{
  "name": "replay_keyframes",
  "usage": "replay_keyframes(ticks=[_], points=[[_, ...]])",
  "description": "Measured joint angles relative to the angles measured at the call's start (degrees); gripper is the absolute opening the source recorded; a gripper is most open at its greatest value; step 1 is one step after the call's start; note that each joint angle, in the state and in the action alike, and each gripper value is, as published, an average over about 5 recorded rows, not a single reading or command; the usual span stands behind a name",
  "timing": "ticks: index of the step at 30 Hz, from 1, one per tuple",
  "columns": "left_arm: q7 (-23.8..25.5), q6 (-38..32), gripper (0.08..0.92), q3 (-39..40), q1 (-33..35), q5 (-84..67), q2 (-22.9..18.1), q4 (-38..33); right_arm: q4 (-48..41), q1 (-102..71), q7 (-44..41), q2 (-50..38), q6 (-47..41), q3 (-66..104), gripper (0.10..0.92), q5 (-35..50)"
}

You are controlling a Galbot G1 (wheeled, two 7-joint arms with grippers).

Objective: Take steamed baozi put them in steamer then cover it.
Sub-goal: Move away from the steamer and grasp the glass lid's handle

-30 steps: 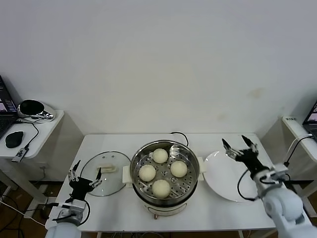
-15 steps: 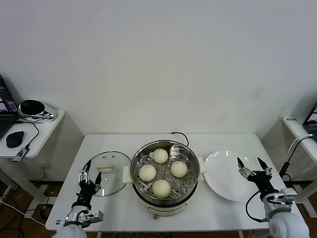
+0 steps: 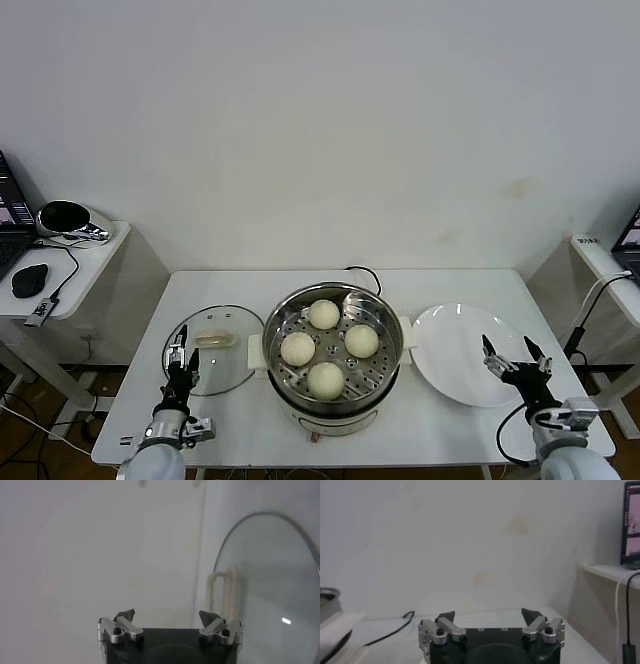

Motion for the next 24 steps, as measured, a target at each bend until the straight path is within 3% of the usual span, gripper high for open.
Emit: replay_keyframes(ticks=[24], points=[[-1.14,4.11,0.823,2.71,-6.63,-1.71,-1.73,7.74,-0.60,0.79,0.53,2.11,-0.17,-0.99,0.823,-3.27]])
